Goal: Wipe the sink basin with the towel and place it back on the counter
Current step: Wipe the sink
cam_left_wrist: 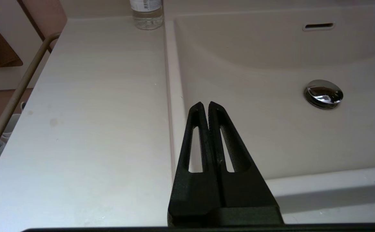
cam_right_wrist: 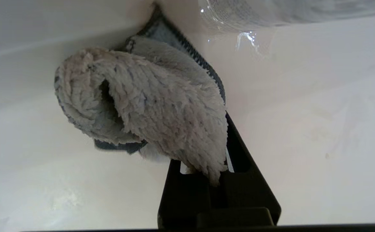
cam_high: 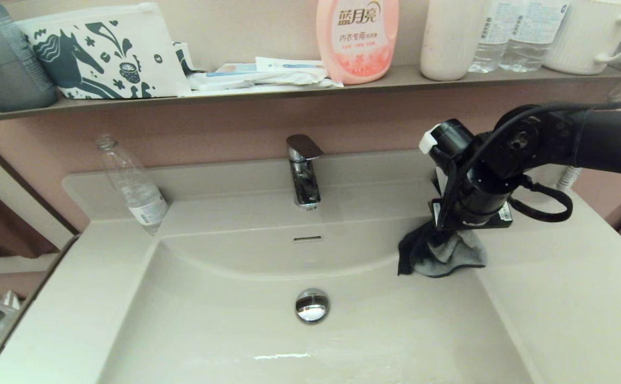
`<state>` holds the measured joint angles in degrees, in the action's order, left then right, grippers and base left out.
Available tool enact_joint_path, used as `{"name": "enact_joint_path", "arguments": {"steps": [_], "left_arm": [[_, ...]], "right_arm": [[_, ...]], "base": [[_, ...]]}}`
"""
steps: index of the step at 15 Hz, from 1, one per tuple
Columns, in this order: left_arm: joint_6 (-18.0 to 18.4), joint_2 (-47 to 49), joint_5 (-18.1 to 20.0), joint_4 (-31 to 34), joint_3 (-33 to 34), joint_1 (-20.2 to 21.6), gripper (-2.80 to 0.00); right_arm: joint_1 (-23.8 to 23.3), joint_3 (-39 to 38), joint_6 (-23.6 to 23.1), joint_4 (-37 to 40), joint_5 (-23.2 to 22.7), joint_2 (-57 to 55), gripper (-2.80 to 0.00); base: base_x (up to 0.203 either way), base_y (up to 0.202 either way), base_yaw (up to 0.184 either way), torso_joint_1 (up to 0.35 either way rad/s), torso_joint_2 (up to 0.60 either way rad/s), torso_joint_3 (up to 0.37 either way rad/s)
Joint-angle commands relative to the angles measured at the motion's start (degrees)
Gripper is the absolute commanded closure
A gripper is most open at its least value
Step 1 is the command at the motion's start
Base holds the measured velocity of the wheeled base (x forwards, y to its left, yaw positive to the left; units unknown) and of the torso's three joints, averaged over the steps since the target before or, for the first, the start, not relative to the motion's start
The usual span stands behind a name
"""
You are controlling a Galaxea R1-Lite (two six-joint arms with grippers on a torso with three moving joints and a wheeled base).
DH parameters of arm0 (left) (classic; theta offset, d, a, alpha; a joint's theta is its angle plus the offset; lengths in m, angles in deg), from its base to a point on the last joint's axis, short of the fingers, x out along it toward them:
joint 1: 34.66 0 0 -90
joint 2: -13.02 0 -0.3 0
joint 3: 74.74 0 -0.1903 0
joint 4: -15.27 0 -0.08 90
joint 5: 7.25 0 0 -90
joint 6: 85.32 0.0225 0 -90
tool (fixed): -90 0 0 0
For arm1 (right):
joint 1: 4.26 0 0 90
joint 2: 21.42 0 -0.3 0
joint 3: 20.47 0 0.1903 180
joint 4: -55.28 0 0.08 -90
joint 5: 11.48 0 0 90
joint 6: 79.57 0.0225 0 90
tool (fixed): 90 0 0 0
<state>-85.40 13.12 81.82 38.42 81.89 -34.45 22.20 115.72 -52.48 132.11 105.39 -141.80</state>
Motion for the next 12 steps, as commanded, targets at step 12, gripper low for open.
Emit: {"name": "enact_joint_path", "arguments": {"steps": [12], "left_arm": [[0.0, 0.1, 0.0, 0.0, 0.0, 0.0, 0.0]], "right_arm": [[2.4, -10.4, 8.0, 17.0, -6.7, 18.7, 0.0]], "base": [[0.0, 0.0, 0.0, 0.0, 0.0, 0.0]]}}
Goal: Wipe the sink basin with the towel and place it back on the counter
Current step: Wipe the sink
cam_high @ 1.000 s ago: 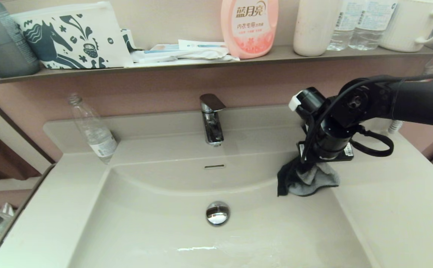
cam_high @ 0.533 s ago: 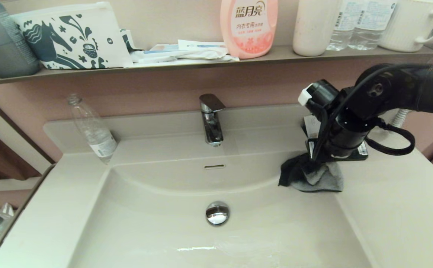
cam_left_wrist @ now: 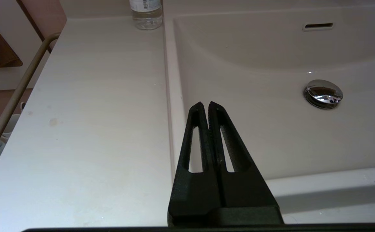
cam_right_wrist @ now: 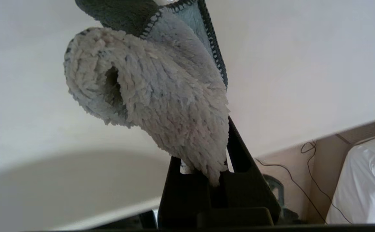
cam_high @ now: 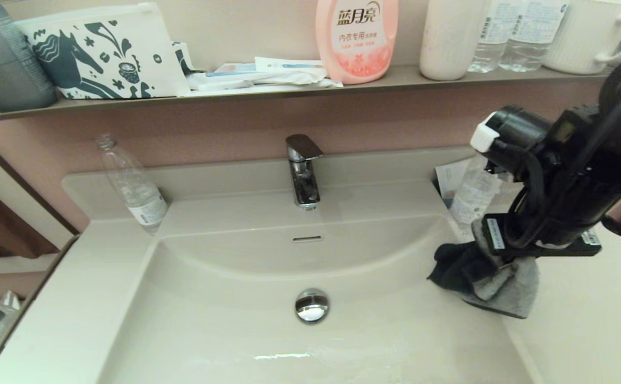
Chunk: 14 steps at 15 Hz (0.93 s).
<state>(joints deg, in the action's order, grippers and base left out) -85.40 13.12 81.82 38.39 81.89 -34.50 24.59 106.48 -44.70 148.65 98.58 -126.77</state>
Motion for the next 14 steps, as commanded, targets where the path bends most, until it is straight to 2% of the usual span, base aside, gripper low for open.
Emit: {"name": "enact_joint_path", "arguments": {"steps": [1, 2, 5, 10, 12, 14], "left_arm": [[0.0, 0.1, 0.0, 0.0, 0.0, 0.1, 0.0], [0.0, 0.1, 0.0, 0.0, 0.0, 0.0, 0.0], [0.0, 0.1, 0.0, 0.0, 0.0, 0.1, 0.0], [0.0, 0.0, 0.0, 0.0, 0.0, 0.1, 0.0], [0.0, 0.1, 0.0, 0.0, 0.0, 0.0, 0.0], [0.0, 0.1, 0.0, 0.0, 0.0, 0.1, 0.0]], "right_arm": [[-0.5, -3.5, 0.2, 0.4, 0.1, 6.3, 0.0], [-1.7, -6.0, 0.1, 0.4, 0.2, 8.7, 0.0], [-10.3, -12.7, -2.1, -0.4, 0.4, 12.6, 0.0], [-27.4, -25.8, -12.0, -13.4, 0.3, 15.9, 0.0], [-31.9, -29.4, -15.3, -16.3, -1.0, 16.8, 0.0], [-34.1, -32.2, -17.3, -17.7, -1.8, 17.6, 0.0]], "base": [[0.0, 0.0, 0.0, 0.0, 0.0, 0.0], [0.0, 0.0, 0.0, 0.0, 0.0, 0.0], [0.0, 0.0, 0.0, 0.0, 0.0, 0.0], [0.0, 0.0, 0.0, 0.0, 0.0, 0.0], [0.0, 0.0, 0.0, 0.0, 0.0, 0.0], [0.0, 0.0, 0.0, 0.0, 0.0, 0.0]]}}
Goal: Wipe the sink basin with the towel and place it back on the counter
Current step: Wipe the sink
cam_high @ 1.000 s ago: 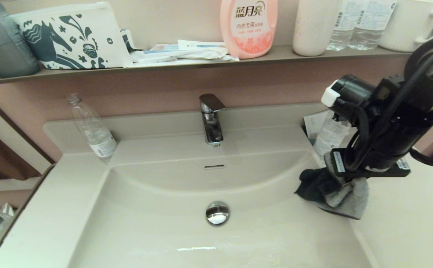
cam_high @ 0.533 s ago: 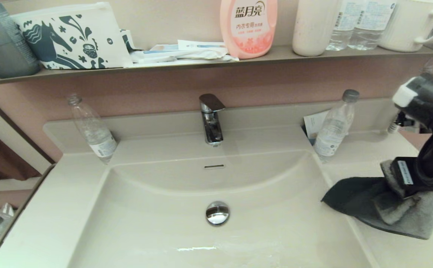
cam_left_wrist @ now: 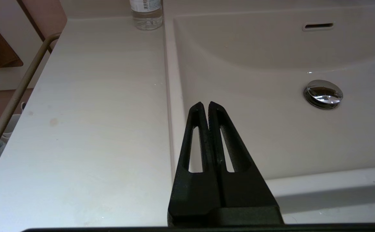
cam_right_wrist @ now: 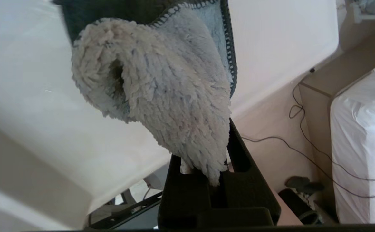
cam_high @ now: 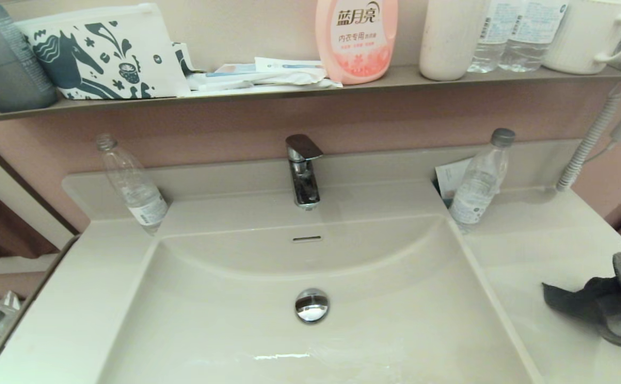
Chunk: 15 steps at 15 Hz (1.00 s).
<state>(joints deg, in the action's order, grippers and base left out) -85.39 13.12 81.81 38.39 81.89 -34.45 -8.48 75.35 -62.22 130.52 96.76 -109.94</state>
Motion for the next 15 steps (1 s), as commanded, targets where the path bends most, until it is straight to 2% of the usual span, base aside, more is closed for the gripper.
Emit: {"name": "enact_joint_path", "arguments": {"steps": [1, 7, 9, 10, 15], "left_arm": [[0.0, 0.1, 0.0, 0.0, 0.0, 0.1, 0.0], [0.0, 0.1, 0.0, 0.0, 0.0, 0.0, 0.0], [0.0, 0.1, 0.0, 0.0, 0.0, 0.0, 0.0], [0.0, 0.1, 0.0, 0.0, 0.0, 0.0, 0.0], [0.0, 0.0, 0.0, 0.0, 0.0, 0.0, 0.0]], "right_arm": [[-2.2, -2.7, -0.6, -1.2, 0.0, 0.8, 0.0], [-12.2, -7.5, -4.2, -11.0, 0.3, -4.2, 0.0], [-13.8, -7.5, -4.3, -16.0, 0.1, -5.8, 0.0], [-13.8, -7.3, -4.0, -18.2, -0.3, -5.8, -2.8], [-11.1, -4.2, -3.8, -18.0, -0.6, -2.0, -2.8]], "base": [[0.0, 0.0, 0.0, 0.0, 0.0, 0.0], [0.0, 0.0, 0.0, 0.0, 0.0, 0.0], [0.0, 0.0, 0.0, 0.0, 0.0, 0.0], [0.0, 0.0, 0.0, 0.0, 0.0, 0.0], [0.0, 0.0, 0.0, 0.0, 0.0, 0.0]]}}
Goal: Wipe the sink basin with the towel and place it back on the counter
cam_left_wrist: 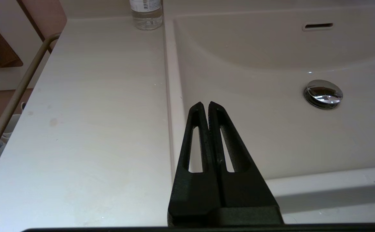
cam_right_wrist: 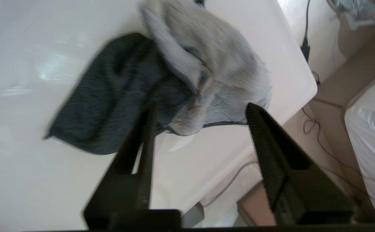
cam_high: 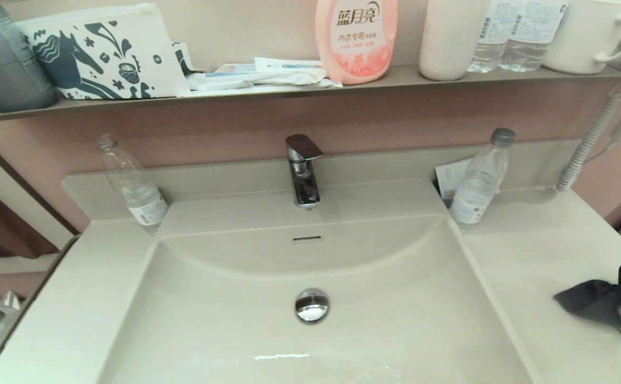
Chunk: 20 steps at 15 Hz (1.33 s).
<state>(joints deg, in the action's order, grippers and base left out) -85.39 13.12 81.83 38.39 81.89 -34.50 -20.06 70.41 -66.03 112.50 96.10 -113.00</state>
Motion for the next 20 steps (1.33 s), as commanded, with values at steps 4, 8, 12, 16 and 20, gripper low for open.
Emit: {"name": "enact_joint_path", "arguments": {"steps": [4, 8, 12, 16, 20], "left_arm": [[-0.1, 0.1, 0.0, 0.0, 0.0, 0.1, 0.0], [0.0, 0.0, 0.0, 0.0, 0.0, 0.0, 0.0], [0.0, 0.1, 0.0, 0.0, 0.0, 0.0, 0.0], [0.0, 0.1, 0.0, 0.0, 0.0, 0.0, 0.0], [0.0, 0.1, 0.0, 0.0, 0.0, 0.1, 0.0]], "right_arm": [[4.8, 4.2, 2.7, 7.2, -0.1, 5.2, 0.0], [5.4, 3.4, 2.8, 9.3, -1.3, 9.1, 0.0], [8.5, 3.2, 3.5, 17.4, -9.6, 23.7, 0.0], [10.7, 2.3, 4.7, 23.1, -17.1, 46.3, 0.0], [11.8, -0.6, 4.4, 25.5, -22.0, 65.8, 0.0]], "base": [[0.0, 0.0, 0.0, 0.0, 0.0, 0.0], [0.0, 0.0, 0.0, 0.0, 0.0, 0.0], [0.0, 0.0, 0.0, 0.0, 0.0, 0.0], [0.0, 0.0, 0.0, 0.0, 0.0, 0.0], [0.0, 0.0, 0.0, 0.0, 0.0, 0.0]]}}
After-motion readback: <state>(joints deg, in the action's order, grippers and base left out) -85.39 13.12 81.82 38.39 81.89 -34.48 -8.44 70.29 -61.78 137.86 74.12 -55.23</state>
